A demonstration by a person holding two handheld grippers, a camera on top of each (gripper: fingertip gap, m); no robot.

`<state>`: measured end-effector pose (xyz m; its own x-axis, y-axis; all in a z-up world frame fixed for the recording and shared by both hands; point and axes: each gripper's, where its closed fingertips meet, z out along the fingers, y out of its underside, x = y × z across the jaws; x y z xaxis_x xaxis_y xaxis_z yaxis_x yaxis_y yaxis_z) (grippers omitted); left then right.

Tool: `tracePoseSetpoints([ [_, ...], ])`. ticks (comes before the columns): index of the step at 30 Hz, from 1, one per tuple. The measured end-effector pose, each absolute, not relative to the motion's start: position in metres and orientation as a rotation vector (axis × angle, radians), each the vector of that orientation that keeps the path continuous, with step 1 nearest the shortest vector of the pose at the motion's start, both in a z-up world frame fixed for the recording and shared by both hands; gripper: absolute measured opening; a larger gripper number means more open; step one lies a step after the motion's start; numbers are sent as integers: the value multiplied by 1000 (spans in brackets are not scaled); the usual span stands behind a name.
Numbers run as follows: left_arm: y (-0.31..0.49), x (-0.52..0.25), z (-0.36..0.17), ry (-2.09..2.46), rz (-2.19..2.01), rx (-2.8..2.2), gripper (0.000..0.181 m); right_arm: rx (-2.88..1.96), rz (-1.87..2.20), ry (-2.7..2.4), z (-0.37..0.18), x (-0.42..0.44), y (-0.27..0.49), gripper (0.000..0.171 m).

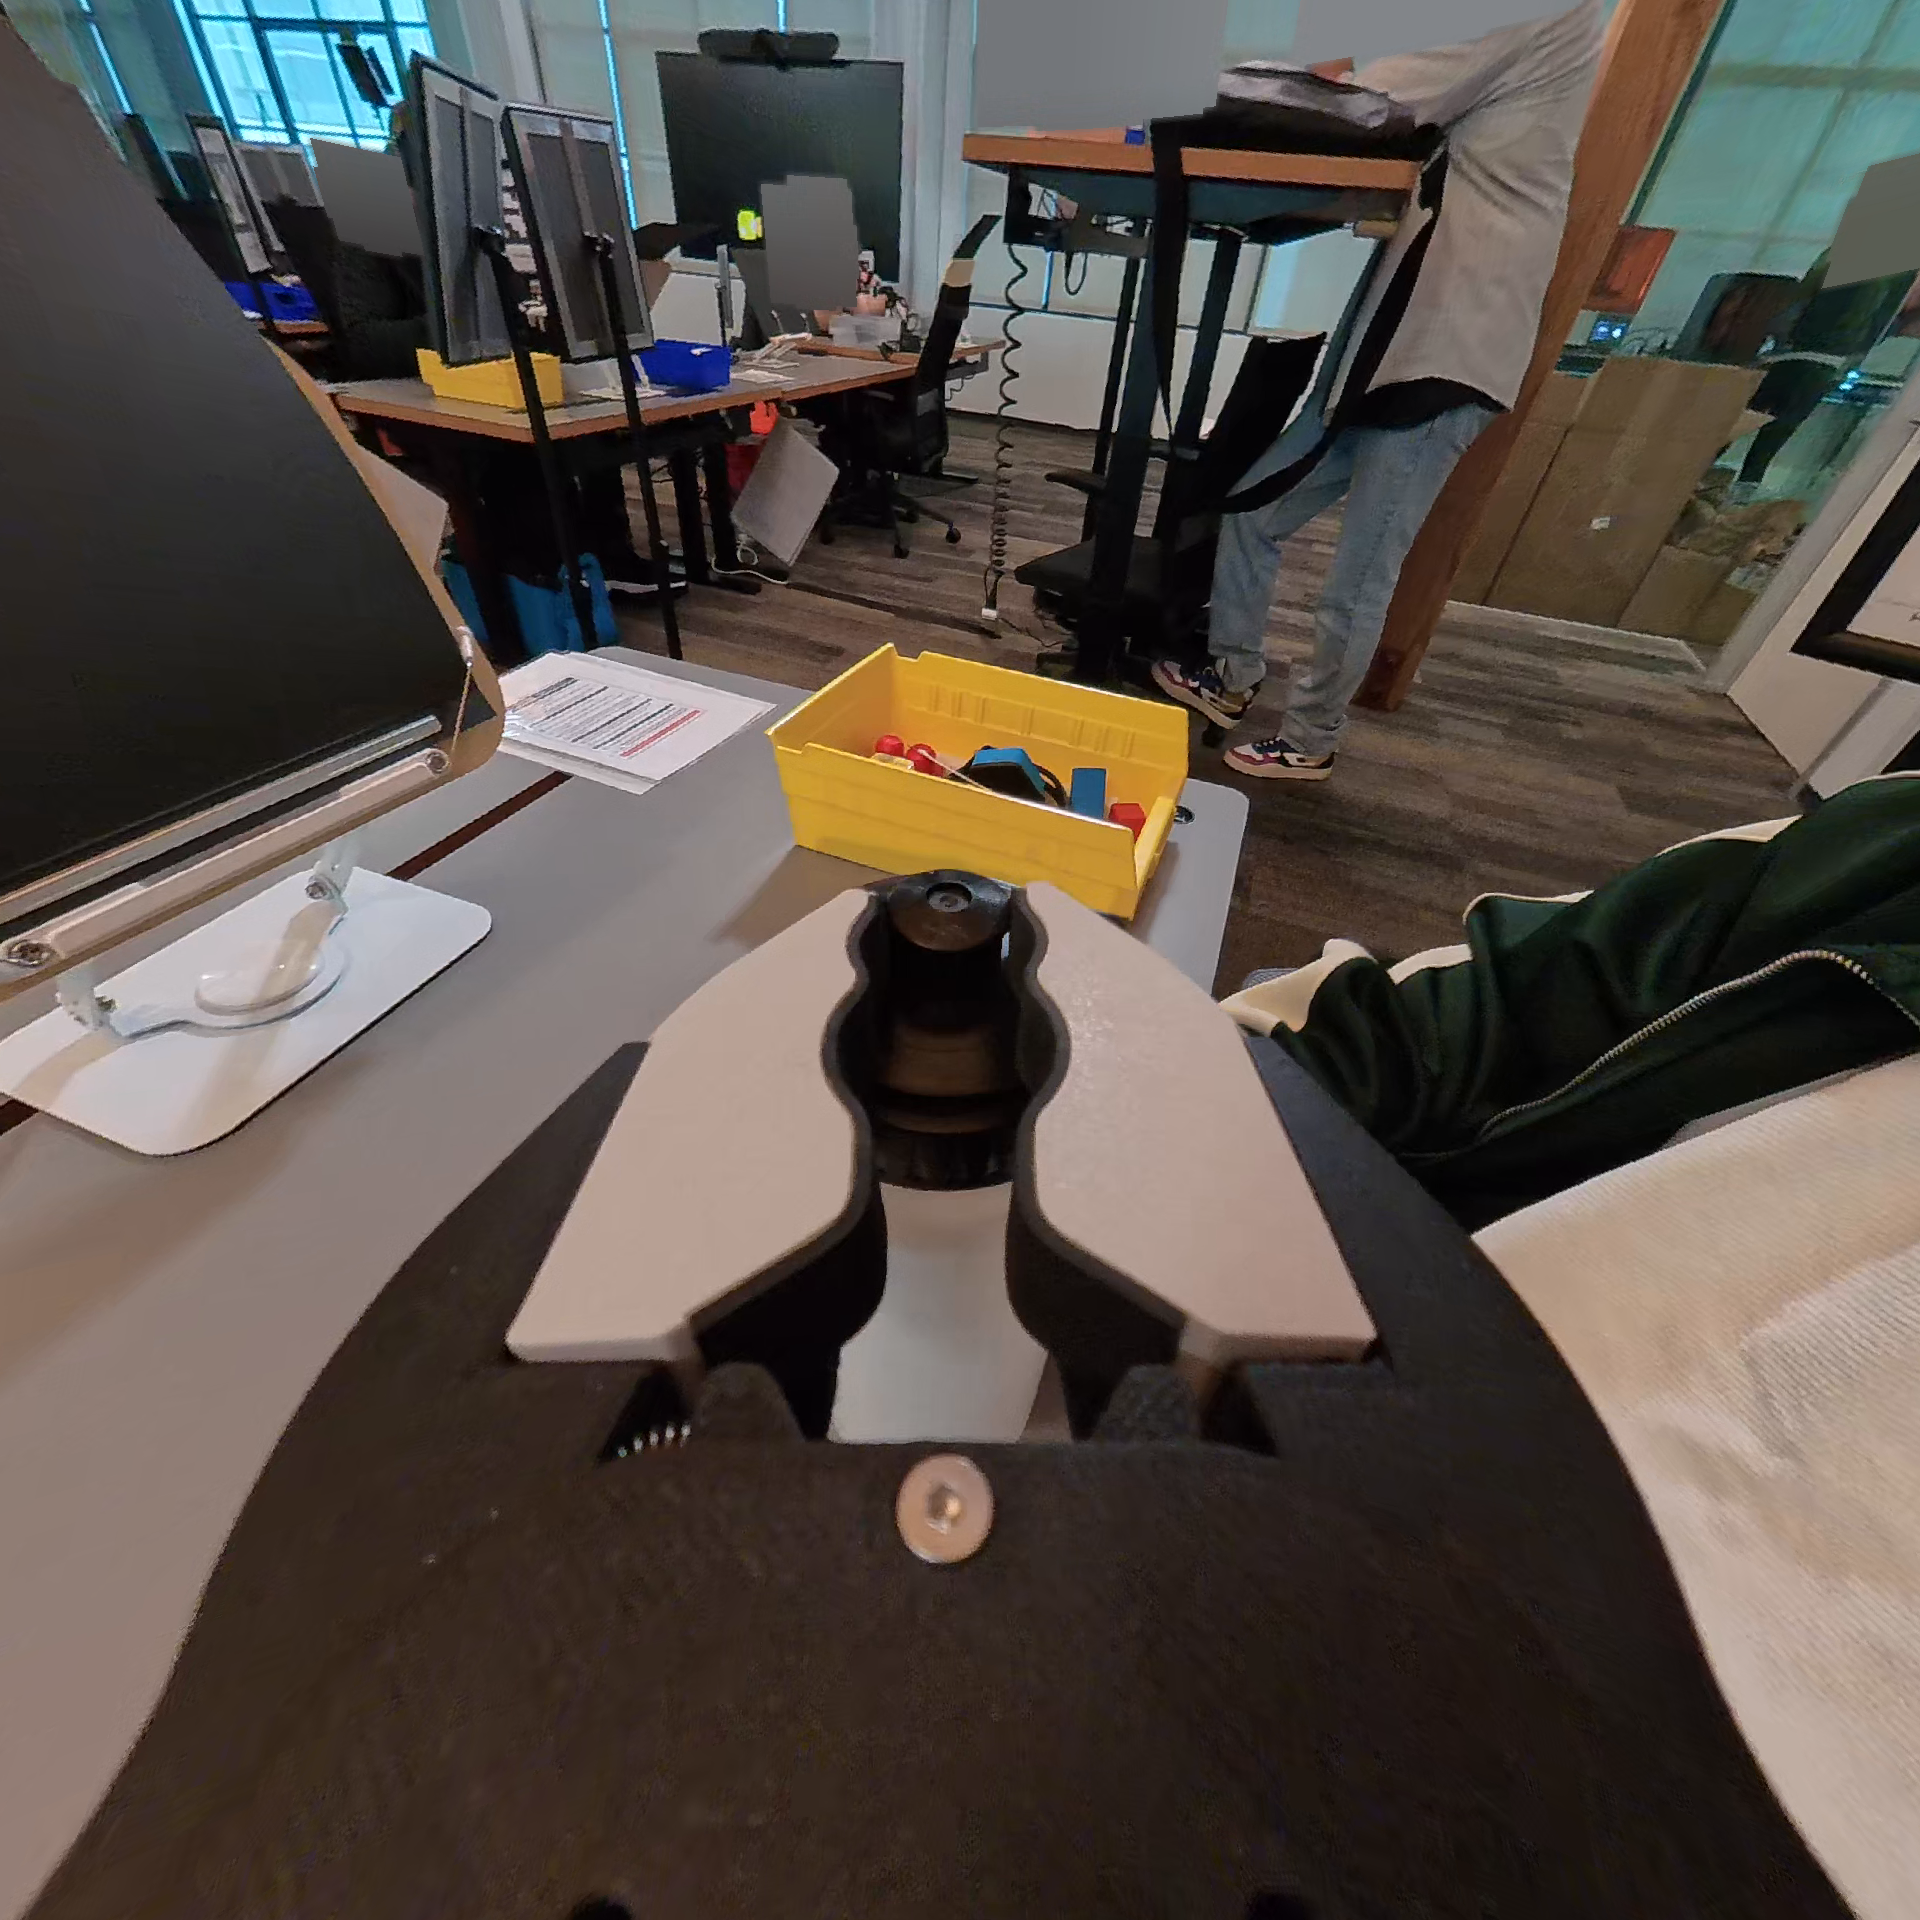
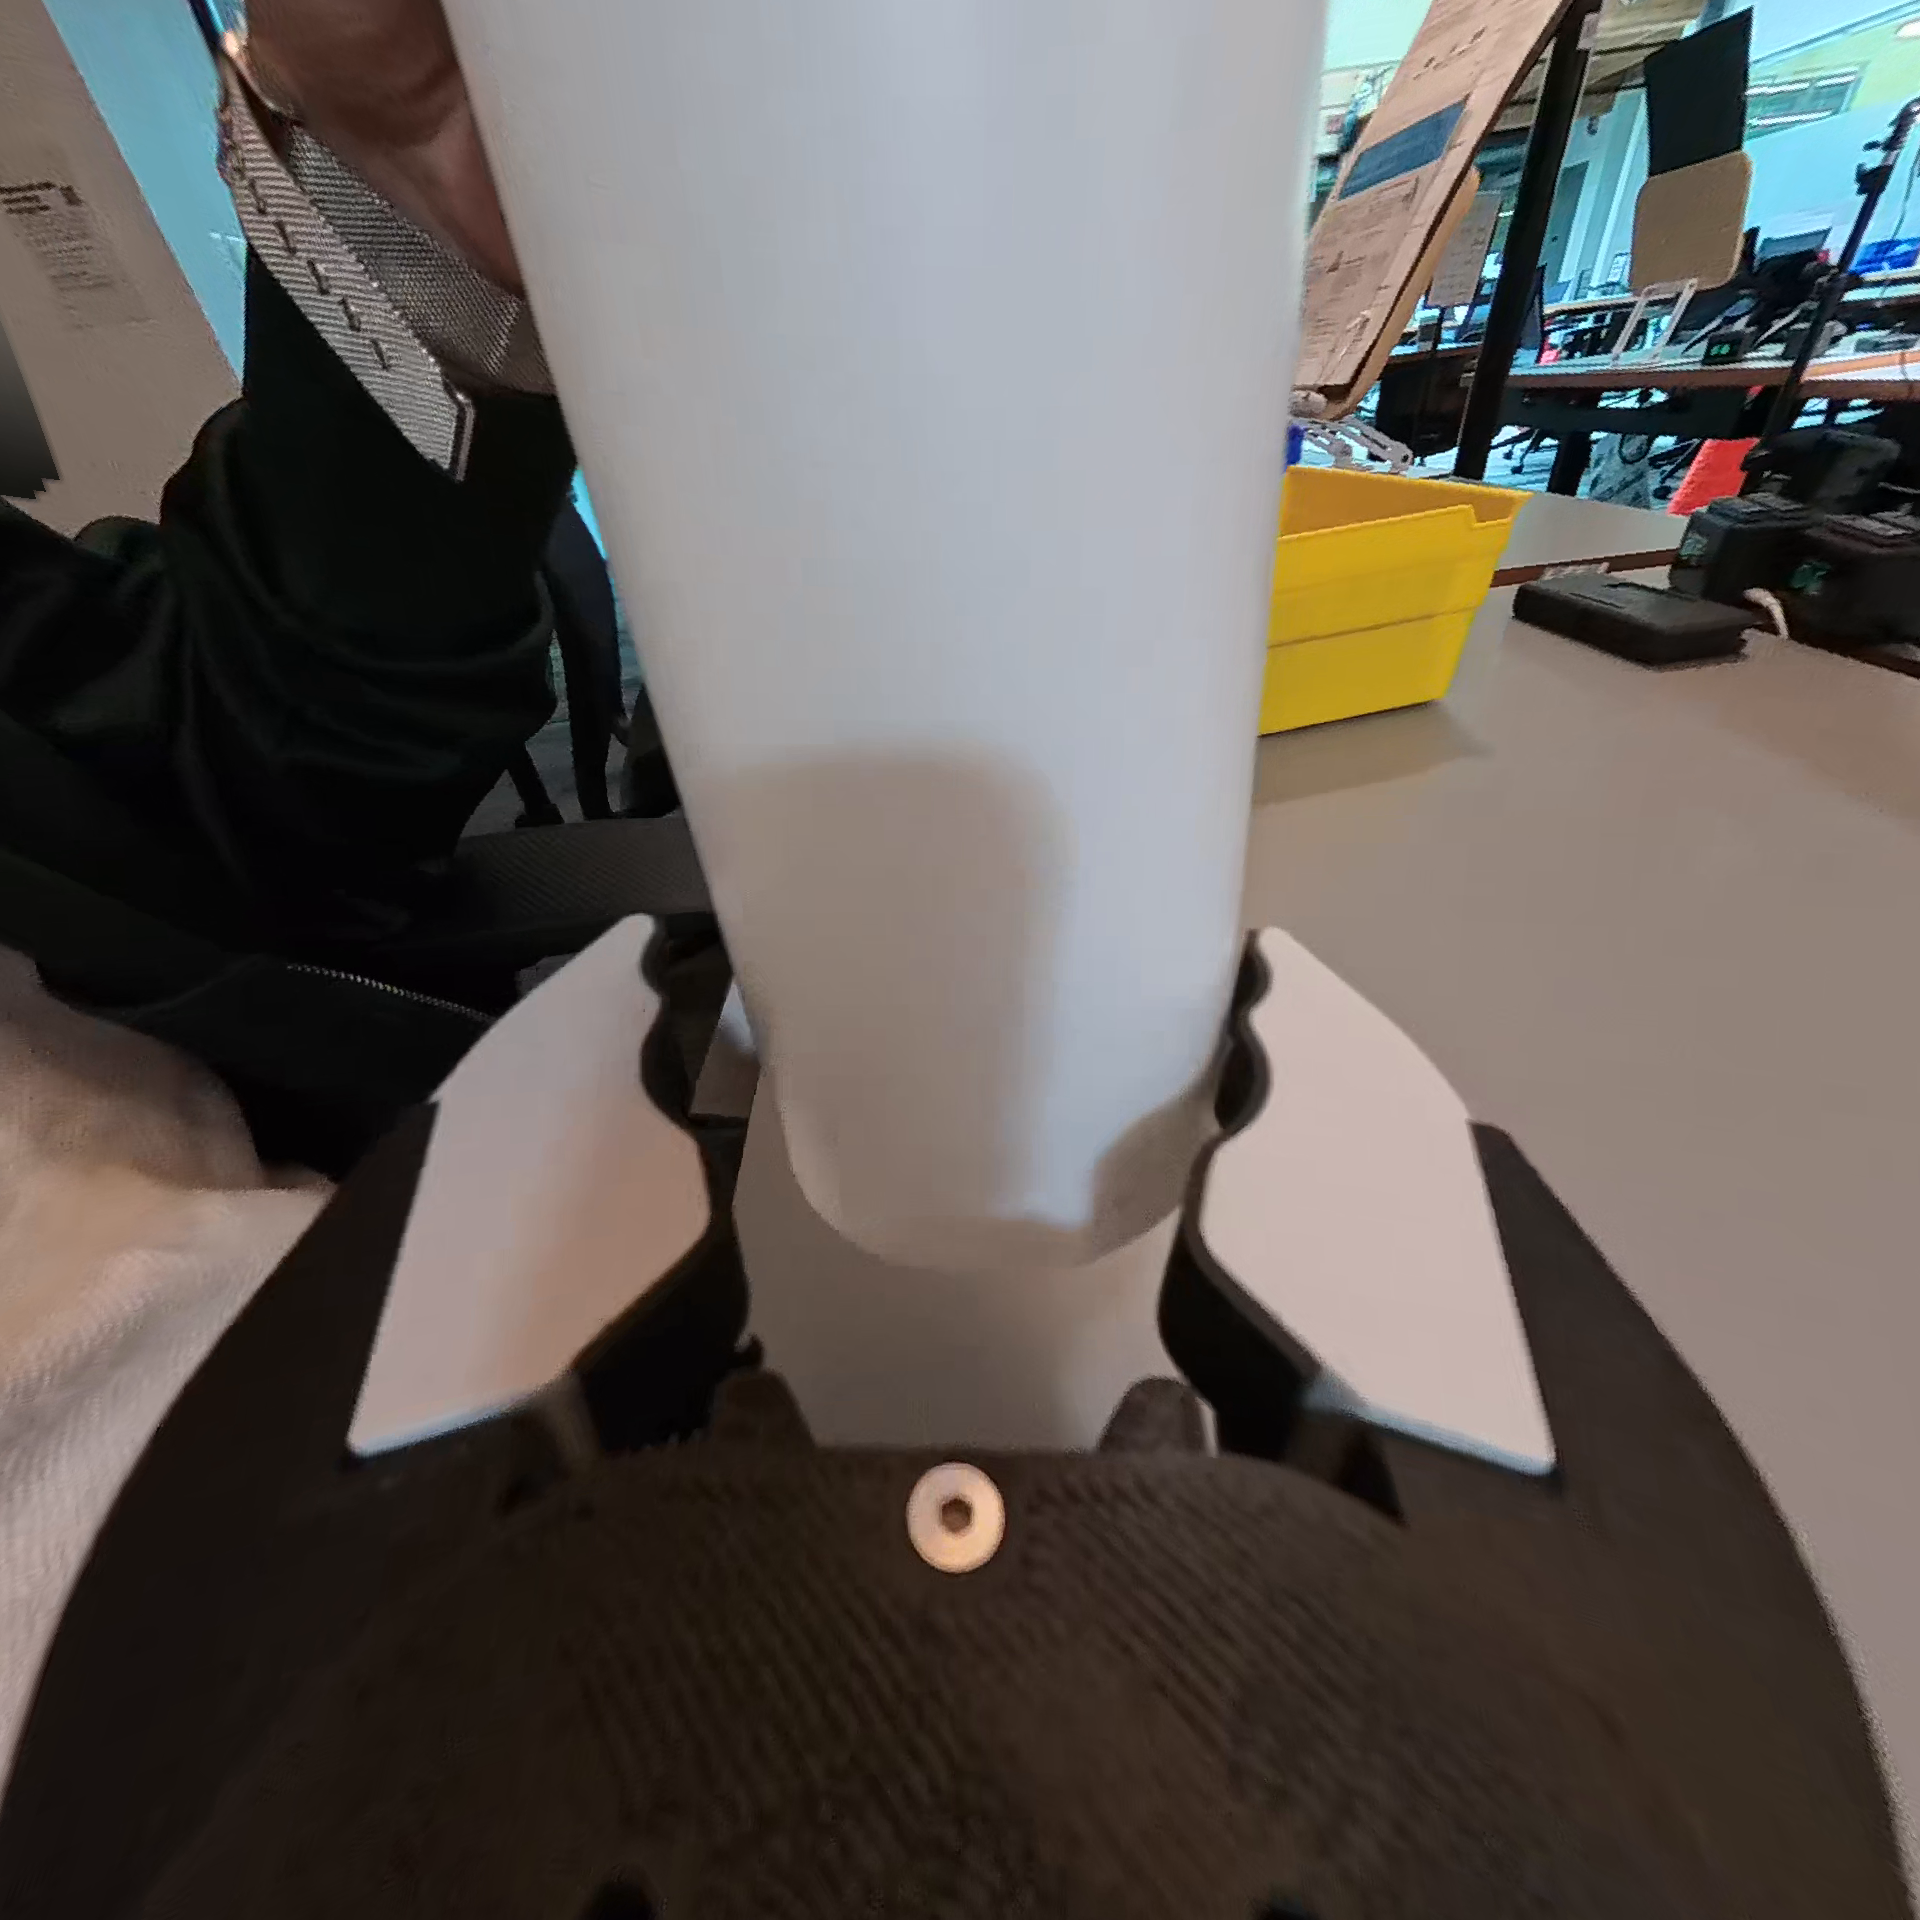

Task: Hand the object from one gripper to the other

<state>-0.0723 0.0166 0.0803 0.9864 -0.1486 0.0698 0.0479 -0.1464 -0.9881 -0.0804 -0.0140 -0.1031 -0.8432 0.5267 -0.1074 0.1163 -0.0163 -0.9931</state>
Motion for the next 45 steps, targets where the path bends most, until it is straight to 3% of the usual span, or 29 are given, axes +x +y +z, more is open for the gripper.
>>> tracePoseSetpoints([
  [2,17,-70,81,81,-179,-1703,22,-652,1938,-1966,-102,-78,-15,89],
  [13,16,-63,90,128,-163,-1645,22,-624,1944,-1945,-95,-75,-19,88],
  [24,20,-69,105,118,-12,-1544,99,-571,1958,-1884,-74,-68,-19,88],
  [34,35,-65,80,149,-59,-1615,110,-625,1954,-1812,-62,-75,8,88],
  [45,66,-60,35,129,-219,-1635,103,-700,1883,-1770,-61,-85,42,88],
])
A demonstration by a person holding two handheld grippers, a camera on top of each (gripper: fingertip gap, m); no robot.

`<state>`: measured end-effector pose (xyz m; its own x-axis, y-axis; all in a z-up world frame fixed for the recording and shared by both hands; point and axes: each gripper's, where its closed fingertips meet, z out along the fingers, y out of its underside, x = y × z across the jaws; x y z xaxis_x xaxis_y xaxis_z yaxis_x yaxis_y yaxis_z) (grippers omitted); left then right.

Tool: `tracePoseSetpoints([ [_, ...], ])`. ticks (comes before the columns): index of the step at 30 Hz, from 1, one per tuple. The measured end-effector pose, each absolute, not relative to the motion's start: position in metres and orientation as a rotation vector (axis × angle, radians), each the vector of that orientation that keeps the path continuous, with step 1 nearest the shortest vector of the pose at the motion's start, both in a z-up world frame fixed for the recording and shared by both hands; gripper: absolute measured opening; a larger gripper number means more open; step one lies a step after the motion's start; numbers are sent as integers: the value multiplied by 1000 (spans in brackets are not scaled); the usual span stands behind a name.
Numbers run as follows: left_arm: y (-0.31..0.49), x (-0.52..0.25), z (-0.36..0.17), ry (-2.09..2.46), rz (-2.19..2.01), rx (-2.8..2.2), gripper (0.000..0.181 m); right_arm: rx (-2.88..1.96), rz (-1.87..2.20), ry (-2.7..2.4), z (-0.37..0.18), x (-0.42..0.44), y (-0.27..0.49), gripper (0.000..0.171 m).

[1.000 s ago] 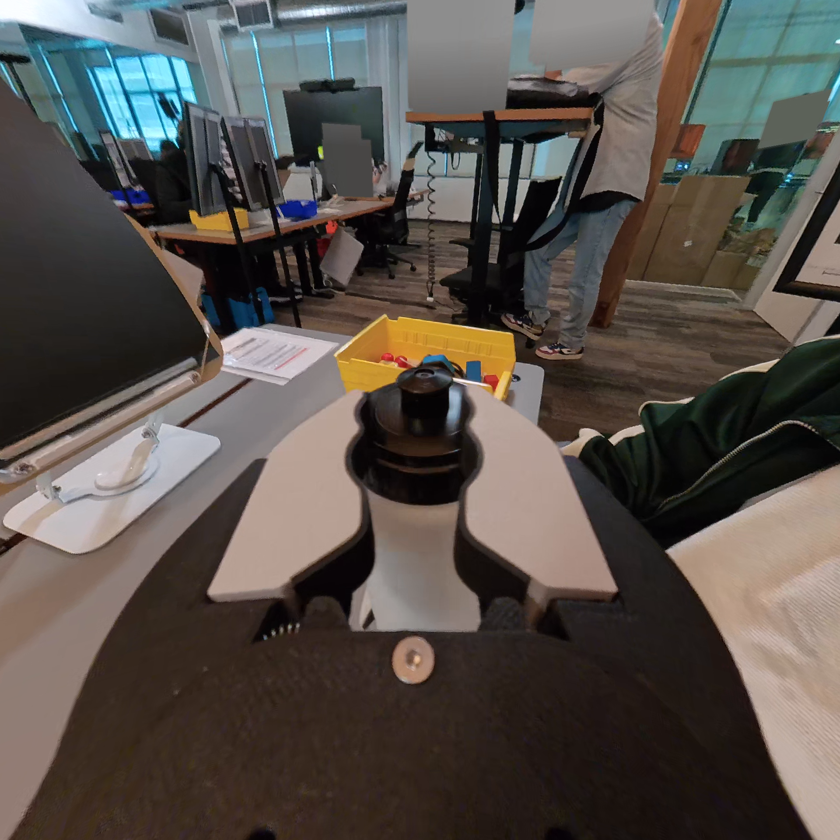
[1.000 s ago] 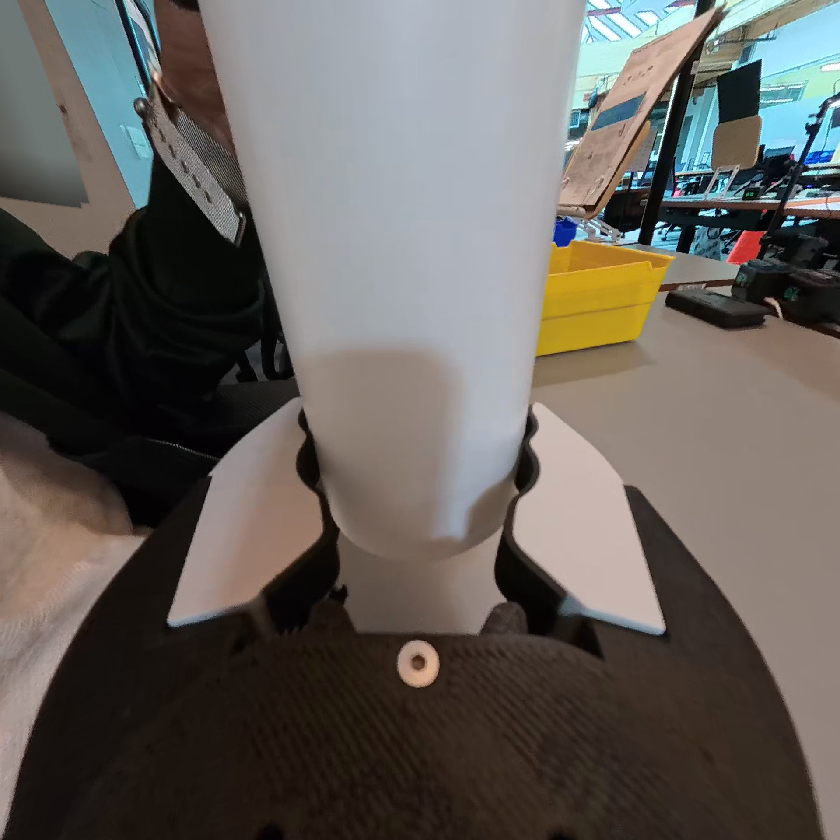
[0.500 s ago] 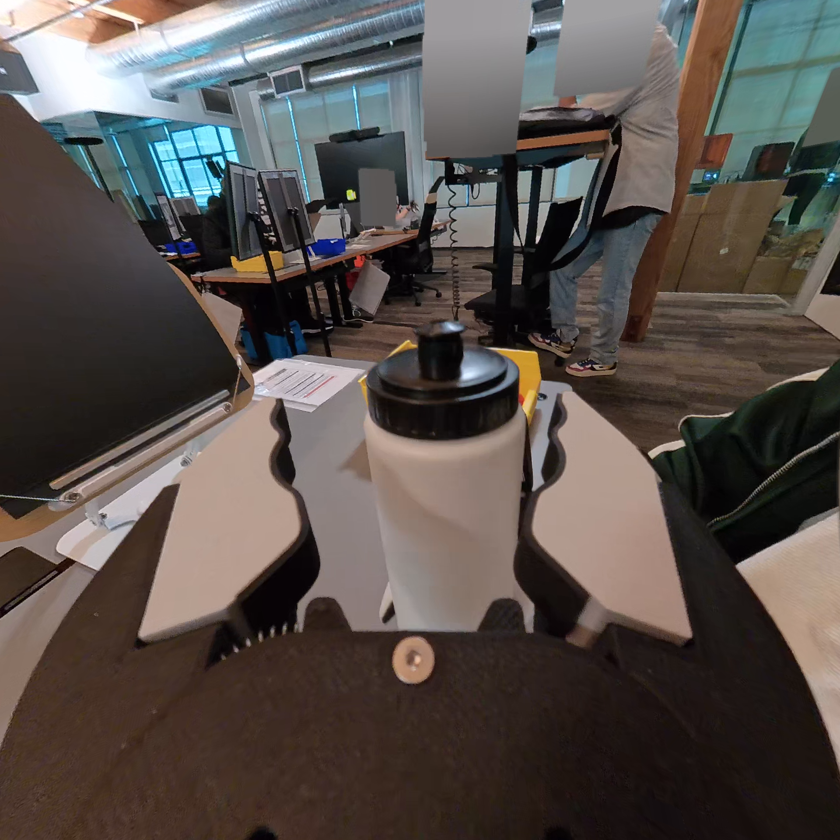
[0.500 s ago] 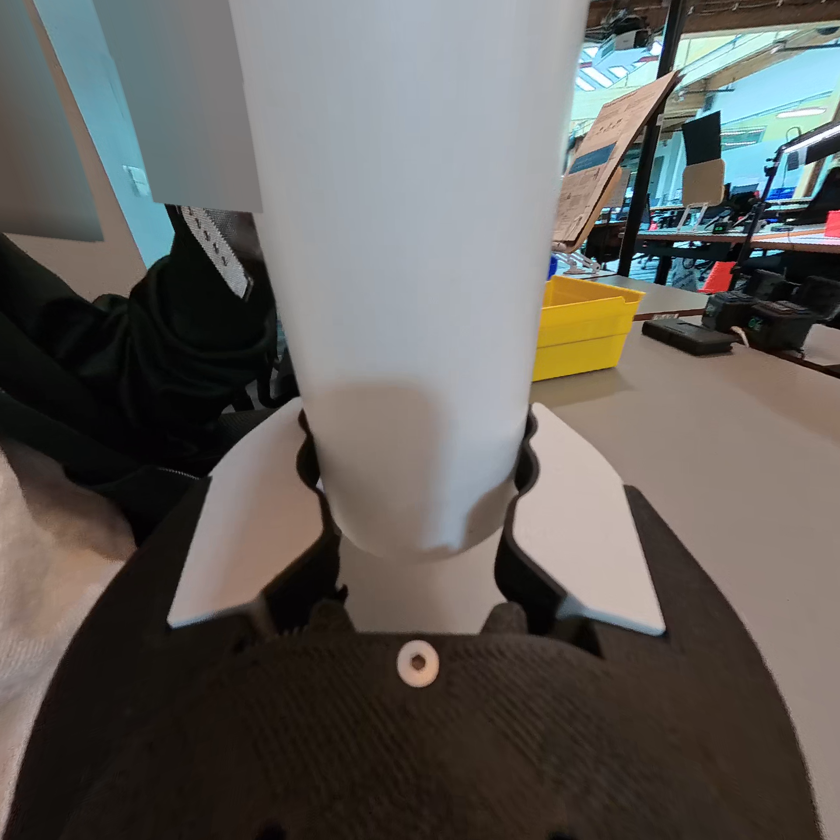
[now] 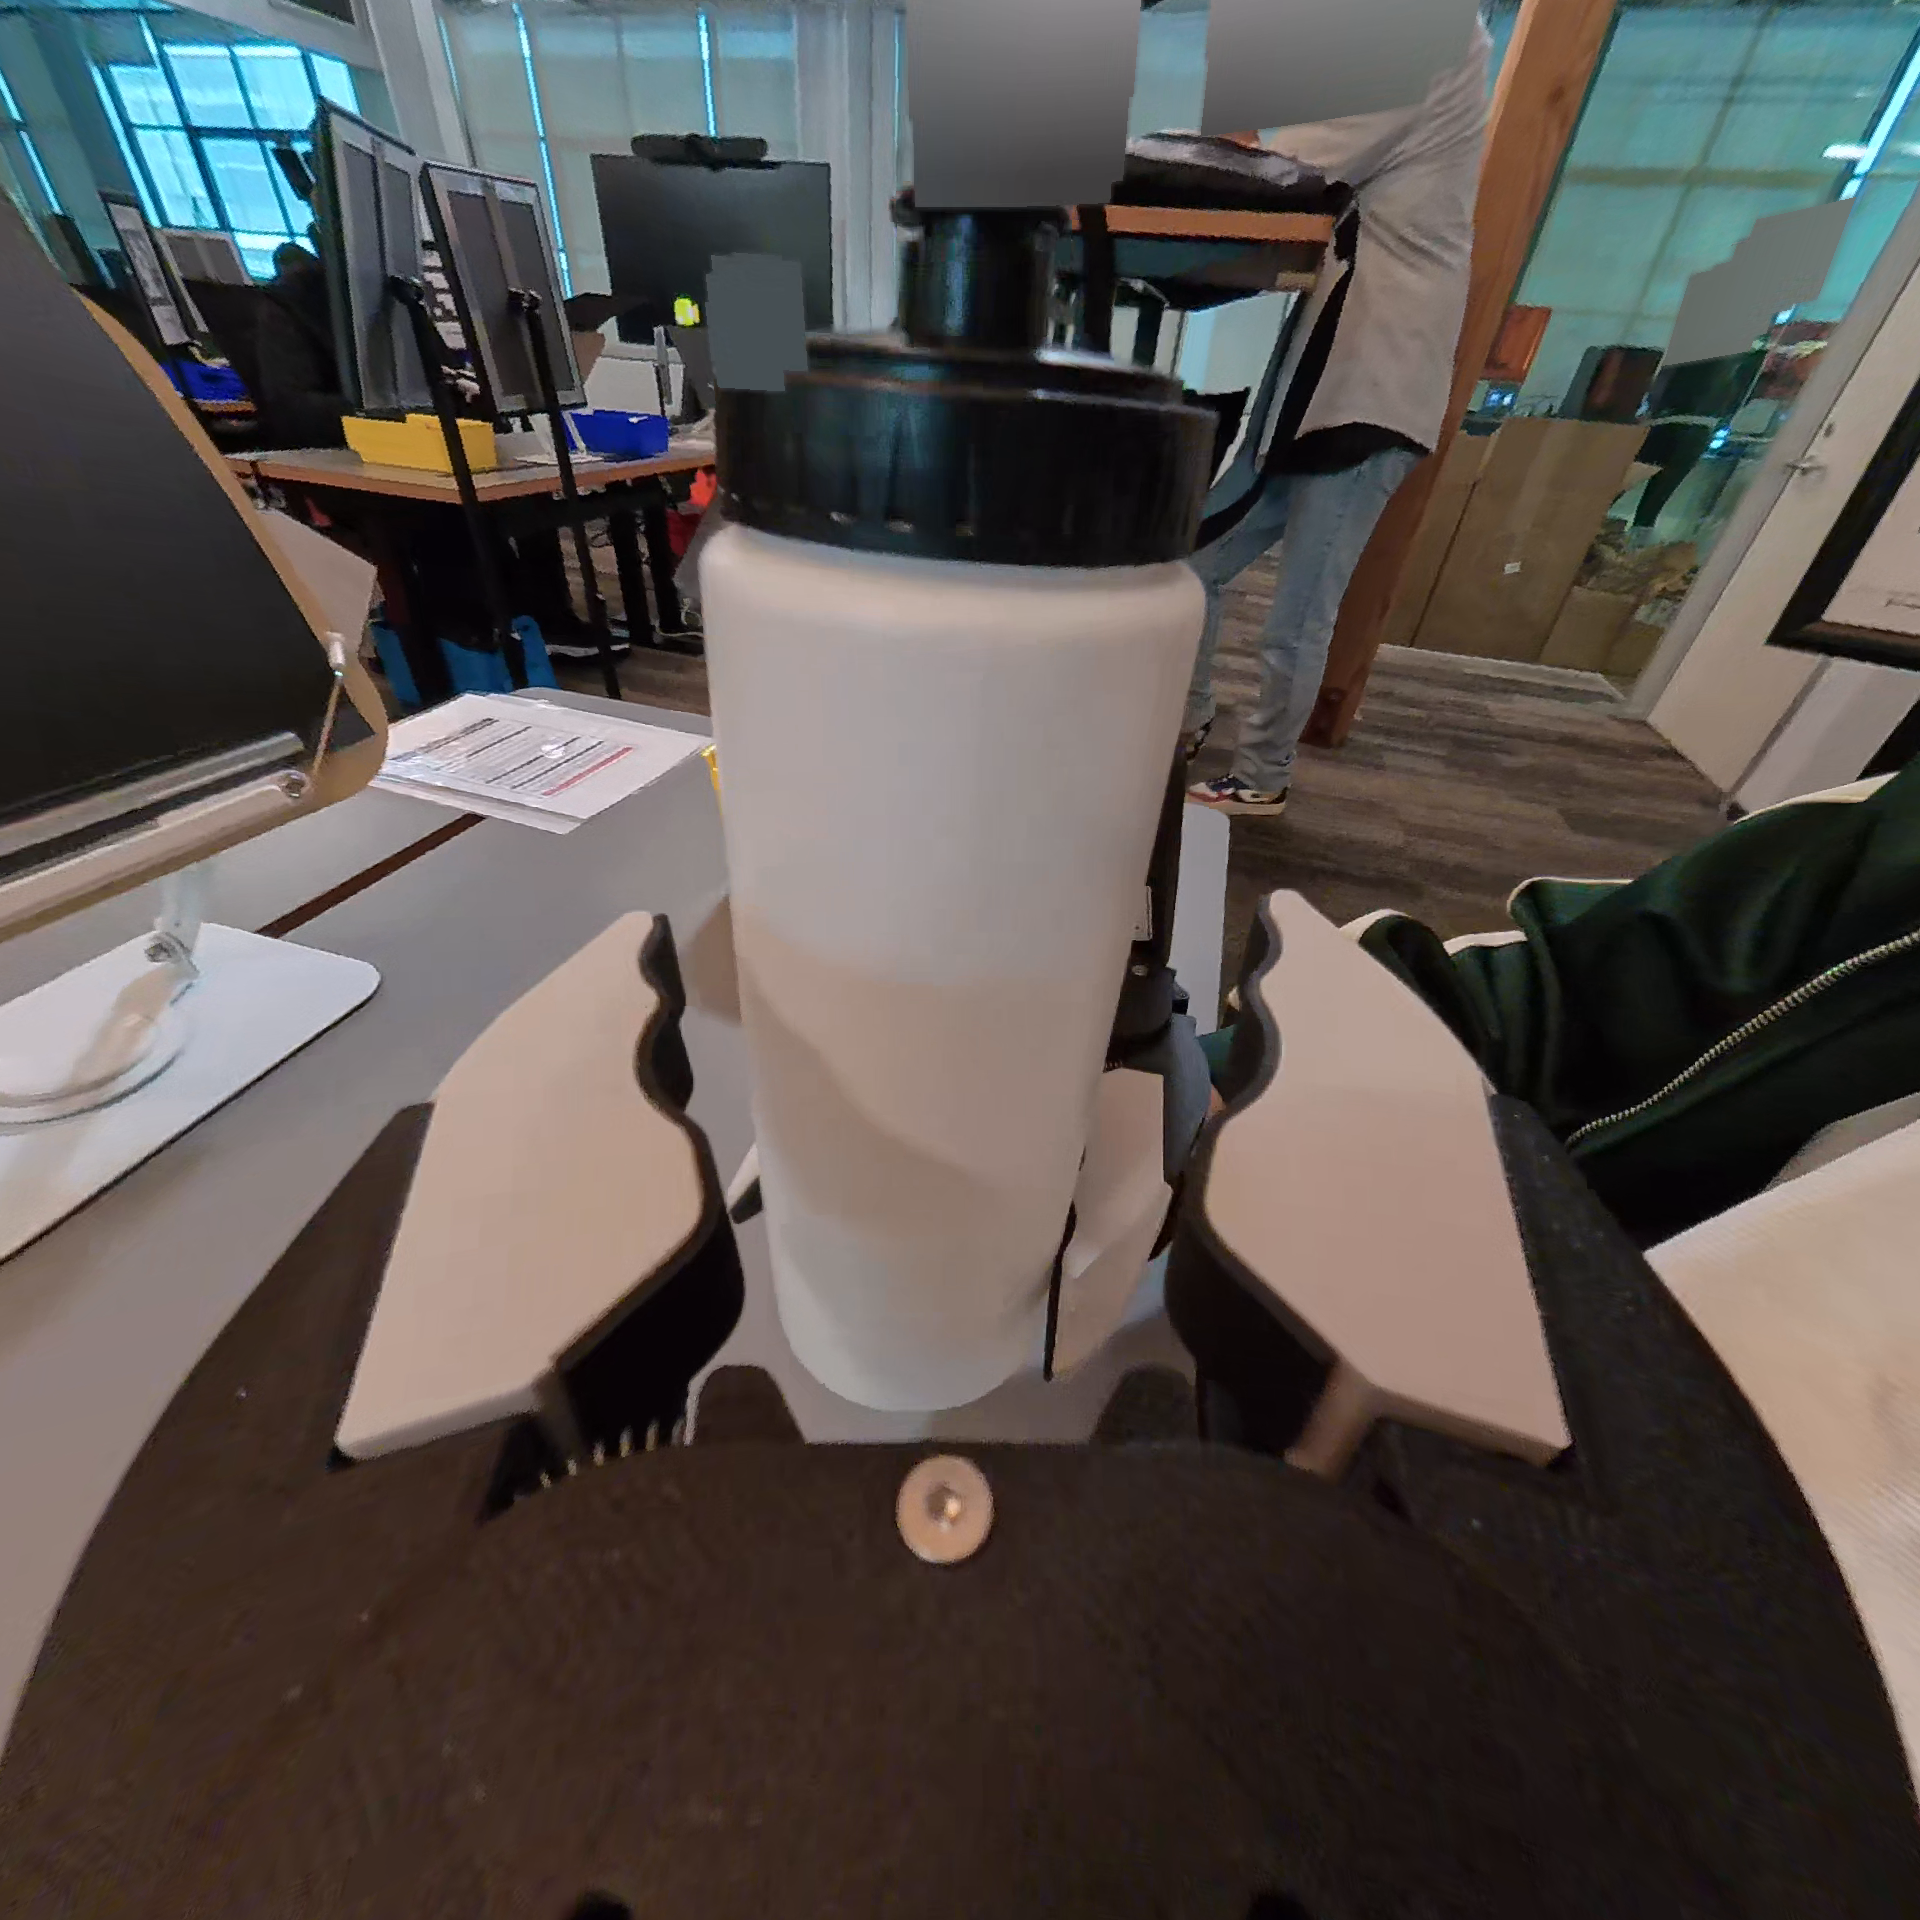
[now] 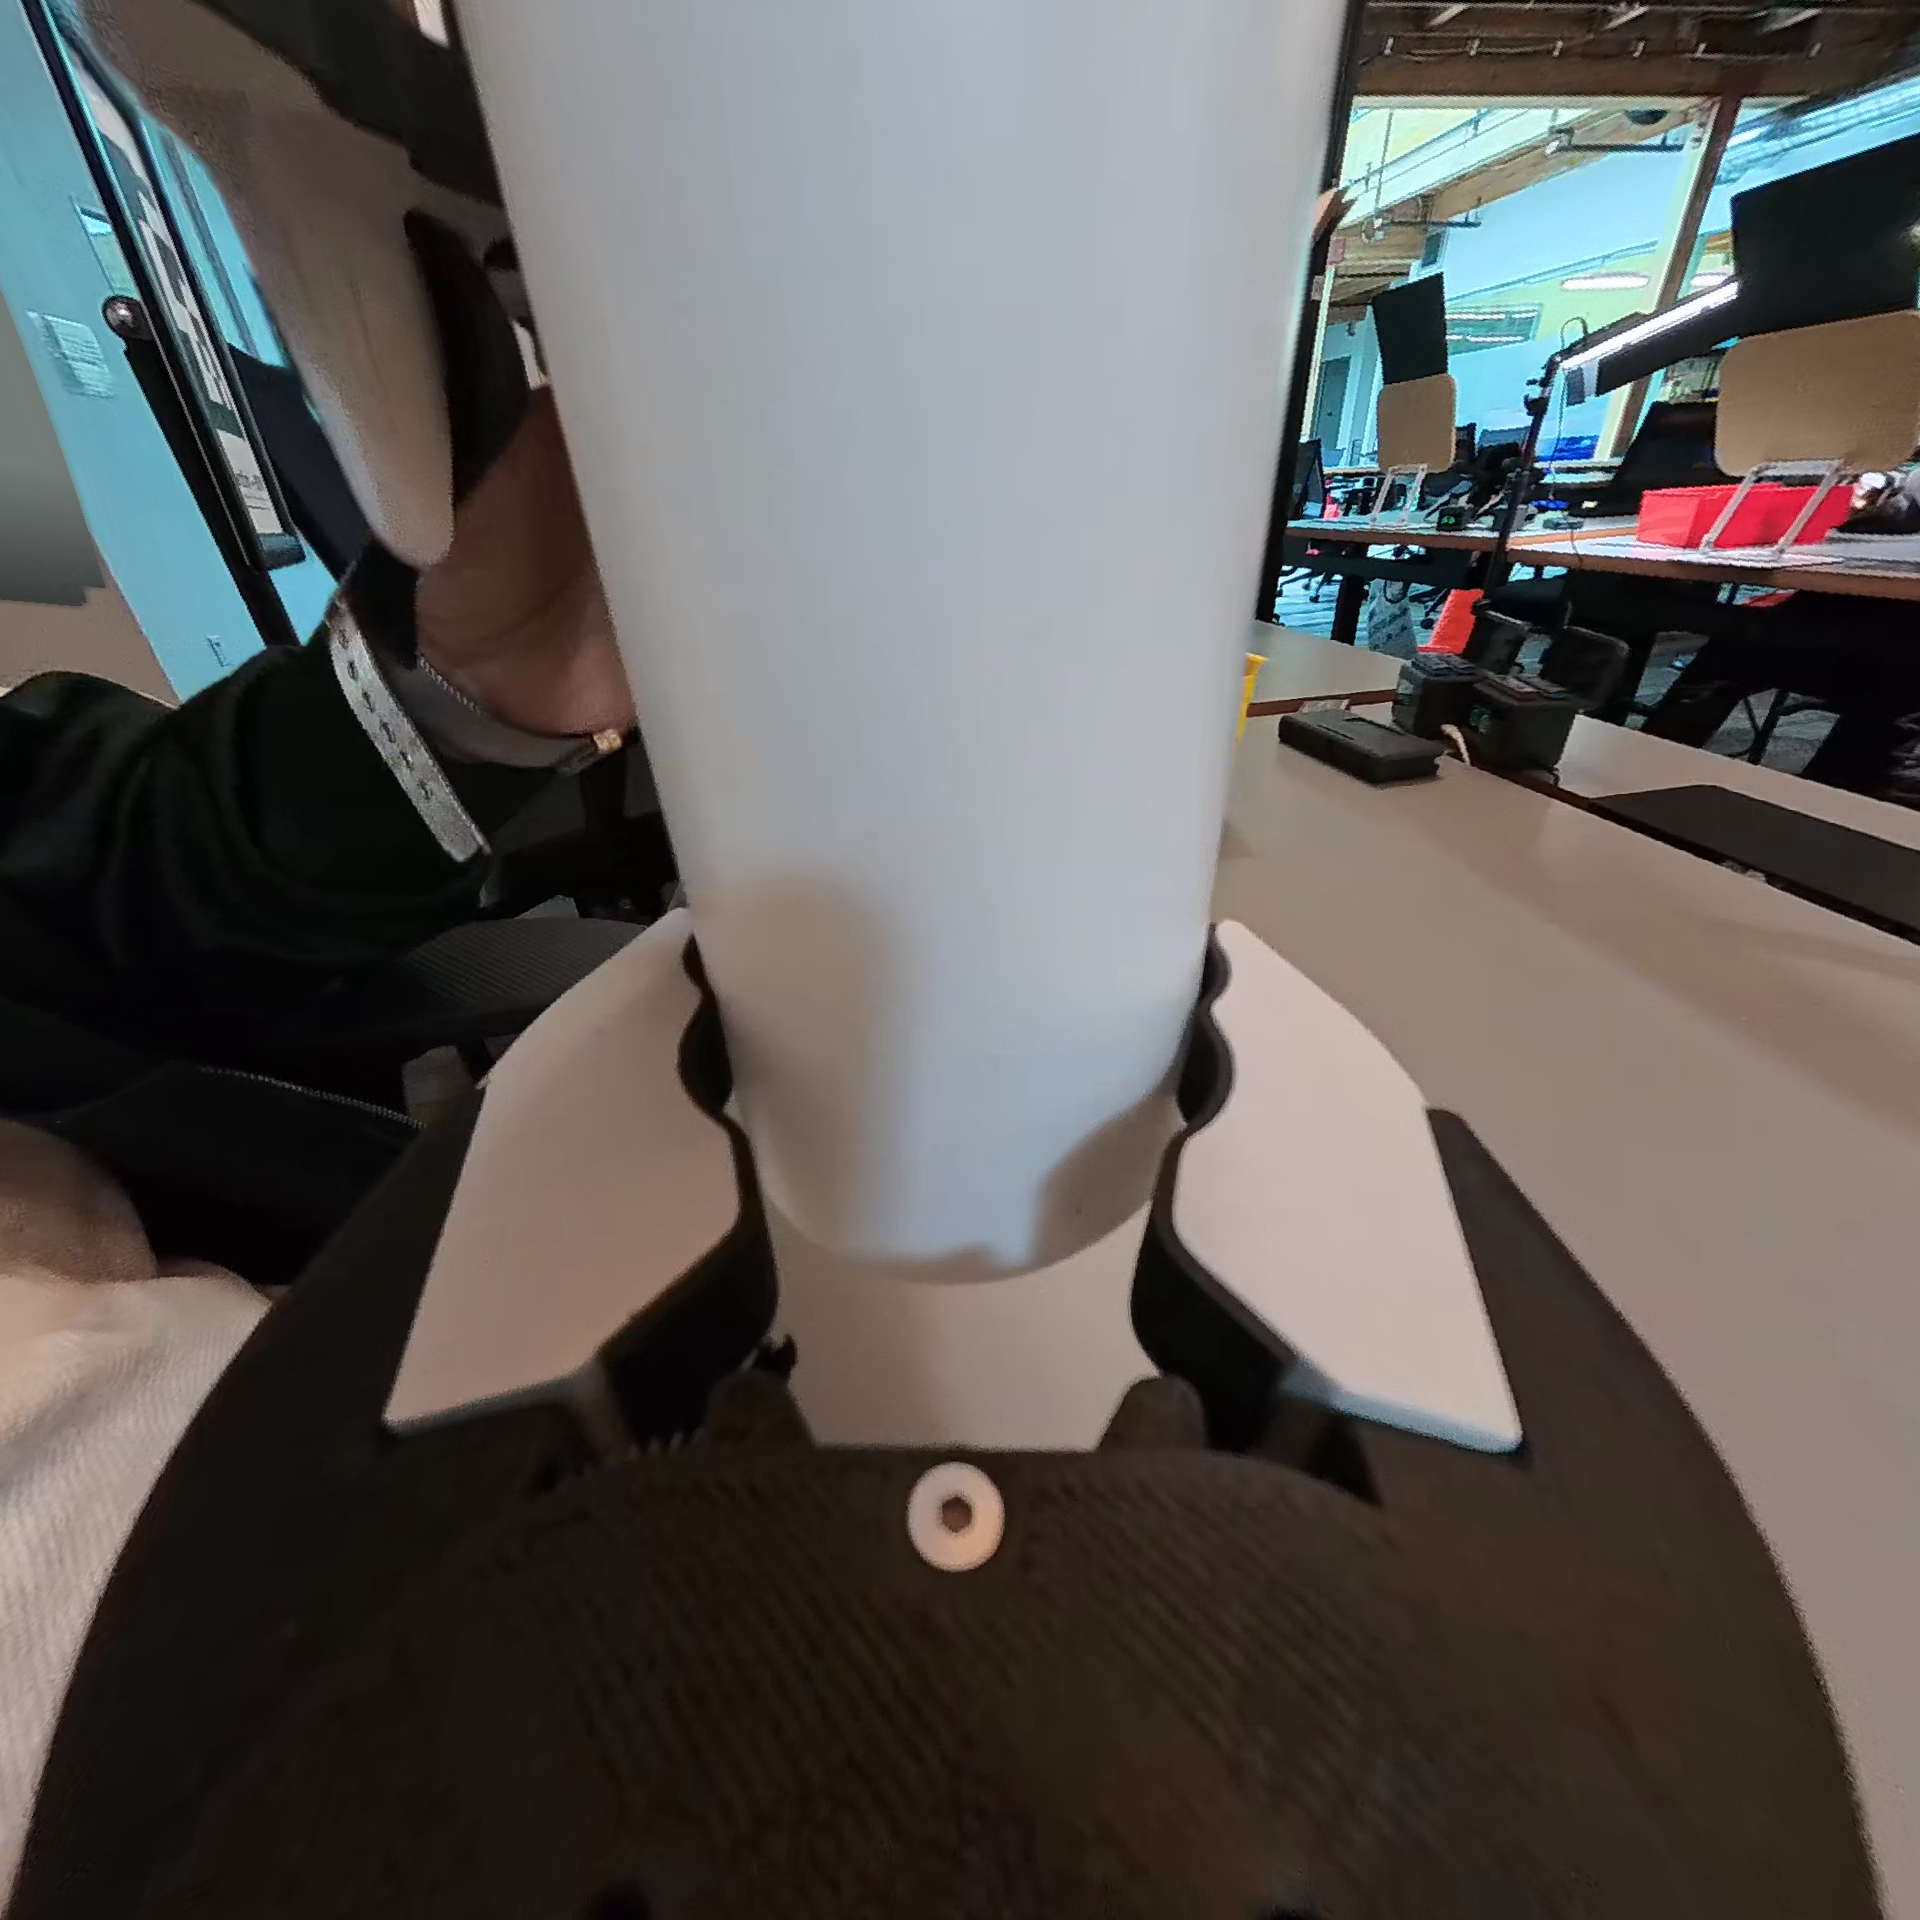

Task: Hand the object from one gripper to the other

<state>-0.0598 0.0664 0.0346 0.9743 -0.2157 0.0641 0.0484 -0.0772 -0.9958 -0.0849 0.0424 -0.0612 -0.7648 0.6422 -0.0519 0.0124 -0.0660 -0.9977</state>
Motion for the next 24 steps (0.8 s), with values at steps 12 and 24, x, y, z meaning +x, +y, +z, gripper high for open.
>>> tracePoseSetpoints([
  [12,72,-60,16,172,-206,-1588,83,-687,1882,-1797,-64,-83,34,88],
  [24,43,-90,49,102,-100,-1513,82,-834,1896,-1766,-83,-96,53,122],
])
